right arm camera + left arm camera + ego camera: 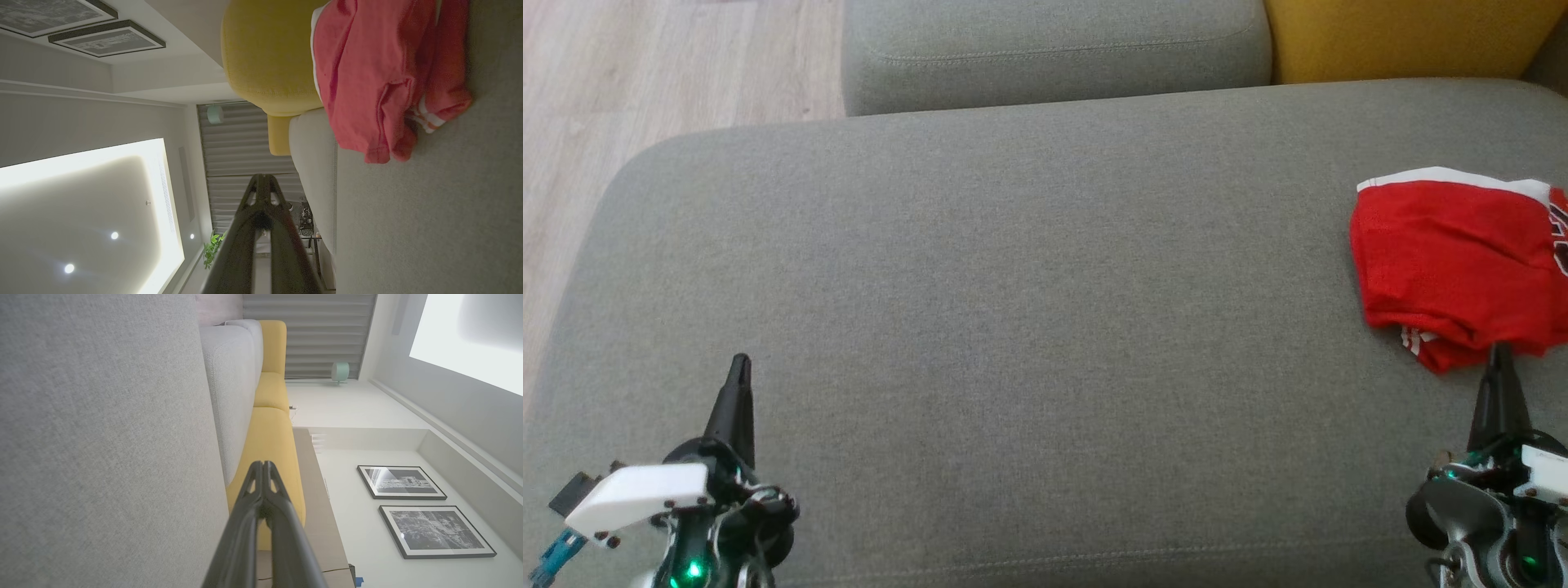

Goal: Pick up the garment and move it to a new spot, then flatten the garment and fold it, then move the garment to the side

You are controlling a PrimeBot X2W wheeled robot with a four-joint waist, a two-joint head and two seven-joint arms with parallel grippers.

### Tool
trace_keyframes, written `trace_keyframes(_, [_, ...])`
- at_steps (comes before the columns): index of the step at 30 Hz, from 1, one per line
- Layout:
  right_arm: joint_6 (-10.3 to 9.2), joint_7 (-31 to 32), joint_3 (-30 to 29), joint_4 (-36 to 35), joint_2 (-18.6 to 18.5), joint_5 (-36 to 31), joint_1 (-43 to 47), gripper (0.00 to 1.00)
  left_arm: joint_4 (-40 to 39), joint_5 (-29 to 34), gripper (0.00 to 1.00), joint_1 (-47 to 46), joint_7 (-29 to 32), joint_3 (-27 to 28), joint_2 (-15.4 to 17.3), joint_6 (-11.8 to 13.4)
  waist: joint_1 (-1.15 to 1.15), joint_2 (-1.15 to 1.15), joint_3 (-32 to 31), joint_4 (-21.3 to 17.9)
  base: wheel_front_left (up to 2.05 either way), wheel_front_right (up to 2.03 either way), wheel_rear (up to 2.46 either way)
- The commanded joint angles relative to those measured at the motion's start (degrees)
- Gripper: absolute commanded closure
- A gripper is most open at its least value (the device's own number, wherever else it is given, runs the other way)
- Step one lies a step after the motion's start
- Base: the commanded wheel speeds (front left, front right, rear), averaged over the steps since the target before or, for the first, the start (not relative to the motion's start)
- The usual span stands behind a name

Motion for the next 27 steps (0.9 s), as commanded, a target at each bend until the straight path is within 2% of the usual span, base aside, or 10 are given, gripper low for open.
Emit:
trace_keyframes(1, [0.28, 0.4, 1.2, -1.9, -0.7, 0.2, -3.2, 1.00, -1.5, -0.2, 1.00, -3.0, 0.4, 2.0, 0.7, -0.4, 0.00, 0.00, 0.0, 0.0, 0.00, 0.00, 0.00])
trace_keyframes(27, [0.28, 0.9, 0.6, -1.8, -0.3, -0.3, -3.2, 1.00, -1.5, 0.3, 1.00, -3.1, 0.9, 2.6, 0.3, -0.4, 0.00, 0.00, 0.0, 0.0, 0.00, 0.00, 0.00])
